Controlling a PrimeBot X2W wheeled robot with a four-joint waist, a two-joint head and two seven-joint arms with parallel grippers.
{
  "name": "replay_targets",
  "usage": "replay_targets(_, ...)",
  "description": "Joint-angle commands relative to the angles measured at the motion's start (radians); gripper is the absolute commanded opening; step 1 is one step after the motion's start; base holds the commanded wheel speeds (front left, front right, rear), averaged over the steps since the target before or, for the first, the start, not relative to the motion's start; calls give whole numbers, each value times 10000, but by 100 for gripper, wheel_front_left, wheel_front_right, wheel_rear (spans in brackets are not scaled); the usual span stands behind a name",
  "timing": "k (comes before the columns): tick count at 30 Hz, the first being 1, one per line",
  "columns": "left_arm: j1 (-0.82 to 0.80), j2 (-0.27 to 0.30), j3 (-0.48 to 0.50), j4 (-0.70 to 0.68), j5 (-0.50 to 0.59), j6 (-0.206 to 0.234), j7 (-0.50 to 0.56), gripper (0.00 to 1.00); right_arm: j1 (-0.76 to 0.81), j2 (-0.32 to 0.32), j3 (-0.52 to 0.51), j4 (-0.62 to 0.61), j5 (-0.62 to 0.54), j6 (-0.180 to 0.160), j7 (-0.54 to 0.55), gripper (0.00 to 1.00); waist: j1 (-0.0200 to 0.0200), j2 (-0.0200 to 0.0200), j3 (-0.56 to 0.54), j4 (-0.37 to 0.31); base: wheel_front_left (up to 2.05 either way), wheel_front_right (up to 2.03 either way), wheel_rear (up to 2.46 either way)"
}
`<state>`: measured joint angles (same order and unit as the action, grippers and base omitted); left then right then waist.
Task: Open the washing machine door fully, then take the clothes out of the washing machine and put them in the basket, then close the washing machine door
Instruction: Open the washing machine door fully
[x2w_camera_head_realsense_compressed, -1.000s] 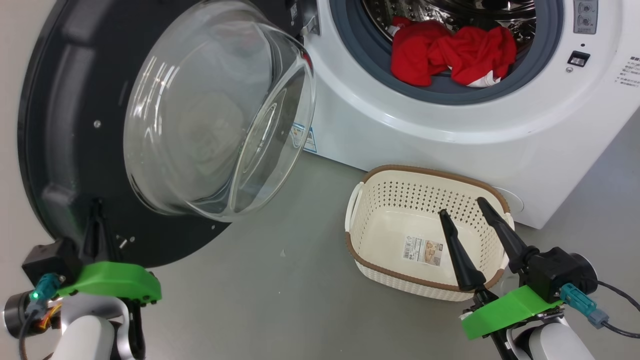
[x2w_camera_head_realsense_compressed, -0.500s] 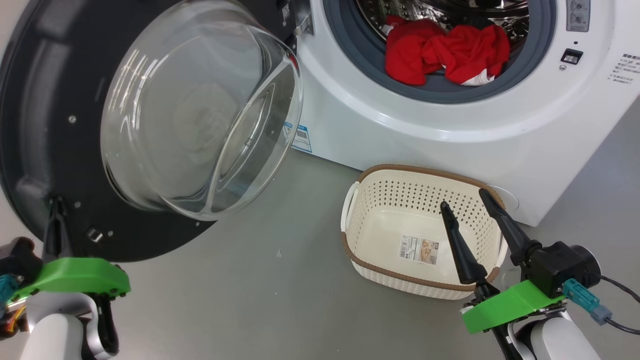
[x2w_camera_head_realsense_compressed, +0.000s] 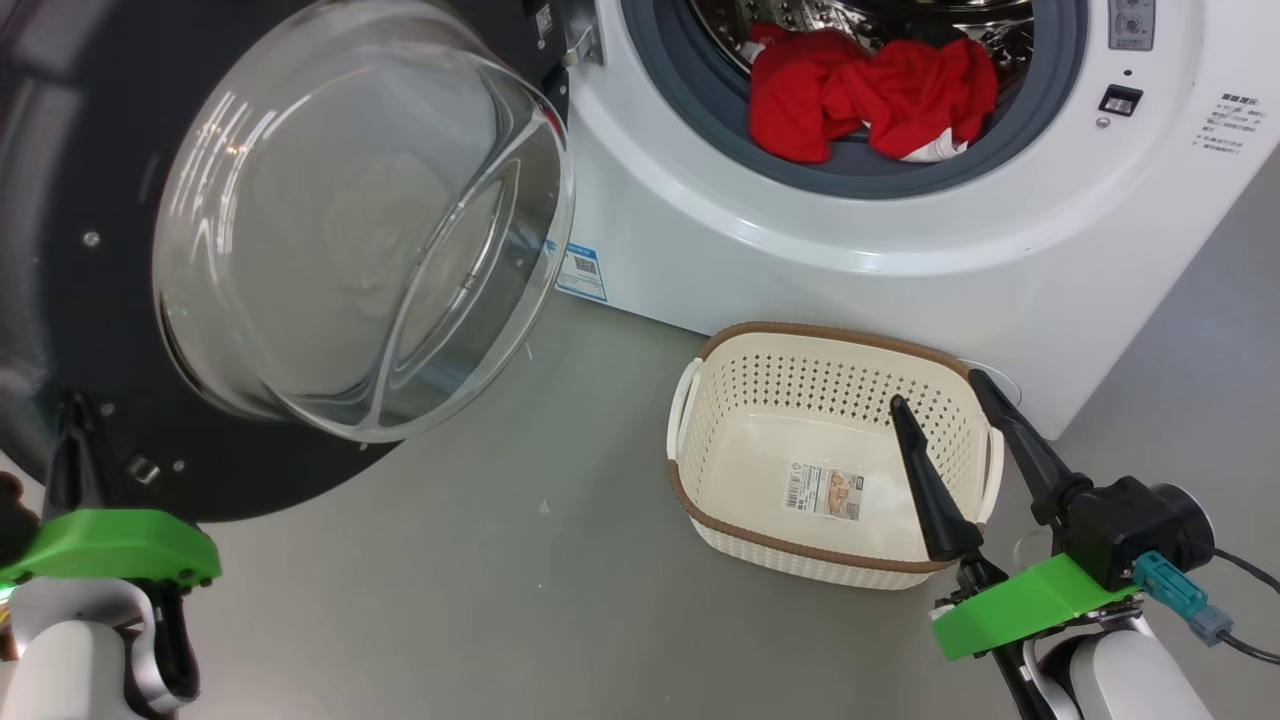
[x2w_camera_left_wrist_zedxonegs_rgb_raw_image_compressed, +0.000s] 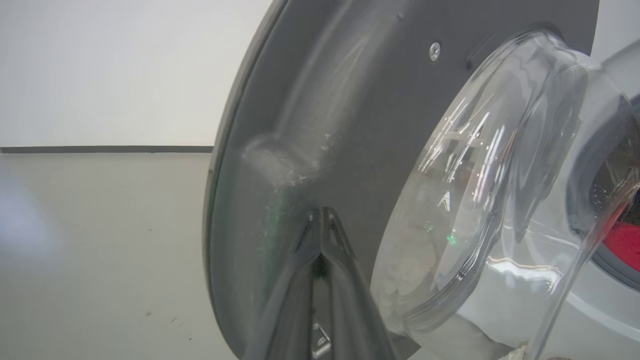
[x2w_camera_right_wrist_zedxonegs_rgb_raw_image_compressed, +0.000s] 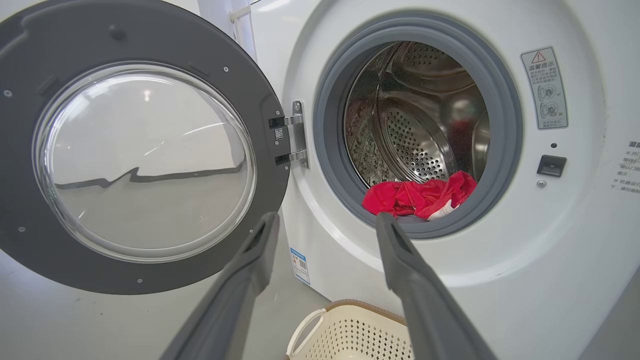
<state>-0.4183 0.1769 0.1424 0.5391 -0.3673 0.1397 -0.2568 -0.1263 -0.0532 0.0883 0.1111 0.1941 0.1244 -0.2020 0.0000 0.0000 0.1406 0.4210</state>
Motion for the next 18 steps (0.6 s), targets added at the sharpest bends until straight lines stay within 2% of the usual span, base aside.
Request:
replay_targets(1, -440, 508, 510, -11, 95, -66, -48, 0, -301, 30, 230, -305, -98, 63, 6, 100, 0, 0, 6, -32, 0, 0, 0)
replay_targets(12, -737, 531, 959, 610, 328, -368, -49, 0, -335, 30, 158, -366, -103, 63, 26, 100, 0, 0, 41, -193, 0, 0, 0)
replay_targets(18, -637, 426, 1111, 456, 580, -435, -49, 0, -355, 30, 130, -325, -44, 63, -20, 100, 0, 0, 19, -251, 0, 0, 0)
